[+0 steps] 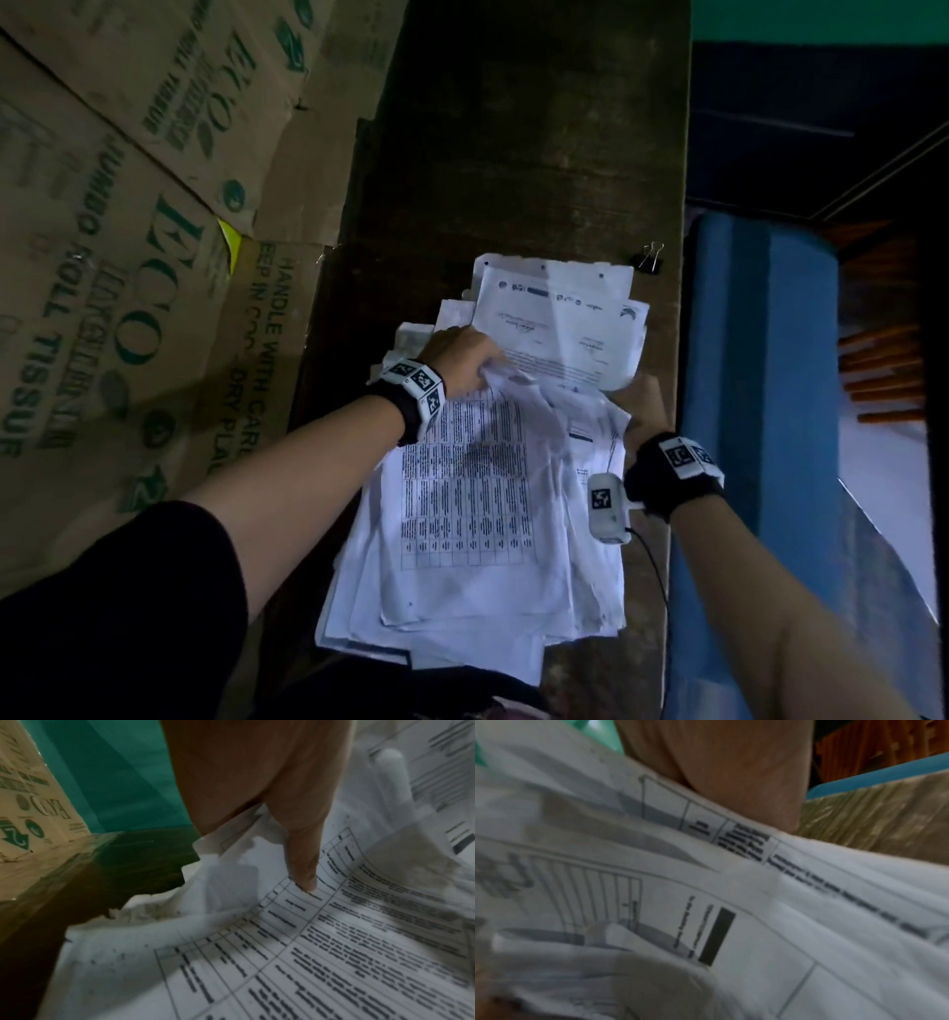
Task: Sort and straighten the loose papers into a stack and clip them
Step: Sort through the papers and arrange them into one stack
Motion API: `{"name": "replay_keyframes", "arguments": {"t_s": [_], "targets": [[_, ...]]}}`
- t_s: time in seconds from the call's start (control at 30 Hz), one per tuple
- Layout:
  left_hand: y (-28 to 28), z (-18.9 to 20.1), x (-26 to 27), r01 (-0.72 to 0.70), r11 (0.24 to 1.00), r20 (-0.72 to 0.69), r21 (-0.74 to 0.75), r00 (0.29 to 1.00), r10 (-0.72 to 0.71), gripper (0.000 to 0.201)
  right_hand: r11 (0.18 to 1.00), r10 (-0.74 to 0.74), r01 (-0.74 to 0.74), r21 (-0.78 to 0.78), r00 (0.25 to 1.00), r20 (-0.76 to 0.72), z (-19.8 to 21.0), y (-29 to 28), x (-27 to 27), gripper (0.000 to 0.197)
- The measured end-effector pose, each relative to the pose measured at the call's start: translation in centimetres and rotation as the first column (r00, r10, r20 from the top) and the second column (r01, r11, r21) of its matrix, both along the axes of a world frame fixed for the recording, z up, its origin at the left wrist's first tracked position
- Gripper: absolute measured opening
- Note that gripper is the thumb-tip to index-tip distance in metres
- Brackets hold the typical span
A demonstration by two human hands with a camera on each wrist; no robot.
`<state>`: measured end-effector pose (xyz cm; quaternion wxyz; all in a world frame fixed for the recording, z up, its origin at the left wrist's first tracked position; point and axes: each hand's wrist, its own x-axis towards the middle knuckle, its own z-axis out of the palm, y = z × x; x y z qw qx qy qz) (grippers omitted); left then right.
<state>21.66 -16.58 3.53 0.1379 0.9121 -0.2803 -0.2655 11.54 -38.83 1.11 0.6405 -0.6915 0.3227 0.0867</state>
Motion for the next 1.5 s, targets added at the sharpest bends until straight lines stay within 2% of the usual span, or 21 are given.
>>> {"name": "replay_keyframes", "arguments": {"t_s": [0.07,0.23,0.33,0.4,0.47,0.5,0.6,0.67,0.8,0.87,1.0,1.07,1.1,1.17,1.2,1.27,1.3,1.33,1.37,1.4,1.5], "targets": [[0.6,0.2,-0.3,-0.014,1.000,-0.018,-0.012,1.000,0.014,0.022,0.998,-0.019,0.024,-0.053,0.995,0.093,0.9,0.3,-0.4,0.023],[2.0,0.7,-0.6,-0.025,0.999,-0.006,-0.025,1.000,0.025,0.015,0.991,-0.129,0.133,0.003,0.954,0.272,3.5,0.1,-0.9,0.016],[2.6,0.8,-1.1,-0.035,0.999,-0.002,-0.029,0.999,0.035,0.013,0.996,-0.086,0.086,0.007,0.988,0.125,2.7,-0.8,-1.0,0.022],[2.7,1.1,-1.5,-0.039,0.998,0.000,-0.040,0.999,0.039,0.008,0.991,0.013,-0.016,-0.131,1.000,-0.023,1.1,-1.5,-1.2,0.033],[2.7,1.4,-1.6,-0.054,0.997,0.014,-0.055,0.998,0.055,0.005,0.968,0.080,-0.109,-0.225,0.988,-0.134,0.1,-1.6,-1.8,0.025],[2.7,1.6,-1.6,-0.064,0.996,0.015,-0.063,0.998,0.065,0.009,0.961,0.099,-0.128,-0.244,0.987,-0.125,-0.4,-1.7,-2.2,0.018],[2.6,2.9,-1.0,-0.063,0.997,0.007,-0.045,0.998,0.064,0.009,0.973,0.024,-0.032,-0.227,0.999,-0.040,0.6,-1.5,-2.9,0.008],[2.4,3.7,-0.3,-0.066,0.997,0.019,-0.028,0.998,0.066,0.010,0.980,-0.050,0.051,-0.191,0.999,0.008,2.6,-1.7,-3.0,0.025],[1.6,5.0,0.8,-0.054,0.998,-0.005,0.042,0.999,0.054,0.017,0.971,-0.138,0.165,-0.172,0.978,0.158,6.7,-2.9,-4.0,0.031],[1.0,4.7,0.9,-0.034,0.996,0.001,0.080,0.999,0.034,0.016,0.956,-0.168,0.210,-0.206,0.964,0.205,8.2,-3.6,-4.5,0.033],[-0.5,2.7,0.5,-0.108,0.975,0.003,0.194,0.994,0.110,0.020,0.937,-0.172,0.246,-0.250,0.944,0.283,11.2,-4.8,-5.3,0.035],[-1.0,1.6,0.3,-0.182,0.966,0.078,0.186,0.982,0.171,0.030,0.932,-0.162,0.247,-0.265,0.939,0.304,12.2,-5.1,-5.7,0.023],[-0.9,1.1,0.0,-0.214,0.966,0.129,0.143,0.972,0.196,0.044,0.927,-0.159,0.250,-0.278,0.937,0.310,12.5,-5.1,-5.9,0.022],[-0.1,0.8,-1.2,-0.363,0.931,0.230,0.031,0.909,0.346,0.083,0.924,-0.165,0.257,-0.283,0.936,0.311,12.6,-5.1,-5.9,0.024],[0.6,0.9,-2.2,-0.491,0.871,0.220,-0.033,0.846,0.485,0.097,0.925,-0.165,0.255,-0.283,0.938,0.307,12.4,-5.1,-5.9,0.025],[2.5,0.8,-4.6,-0.768,0.637,0.021,-0.065,0.637,0.770,0.114,0.926,-0.157,0.244,-0.289,0.943,0.292,11.6,-5.1,-5.9,0.025],[3.8,0.4,-6.2,-0.855,0.518,-0.094,0.002,0.516,0.851,0.121,0.930,-0.154,0.236,-0.283,0.947,0.284,11.2,-5.1,-5.9,0.025],[5.0,-0.1,-7.9,-0.885,0.454,-0.178,0.103,0.433,0.884,0.126,0.933,-0.157,0.232,-0.275,0.950,0.268,10.8,-5.1,-6.0,0.025],[6.0,-0.4,-9.5,-0.869,0.452,-0.226,0.202,0.407,0.885,0.130,0.936,-0.165,0.232,-0.265,0.954,0.250,10.4,-5.1,-6.0,0.026],[6.6,-0.9,-11.0,-0.836,0.479,-0.247,0.267,0.421,0.873,0.131,0.938,-0.169,0.227,-0.263,0.959,0.227,10.1,-5.2,-6.1,0.027],[7.2,-2.1,-13.2,-0.775,0.542,-0.267,0.325,0.475,0.838,0.132,0.941,-0.152,0.196,-0.276,0.973,0.174,9.3,-5.4,-6.4,0.035]]}}
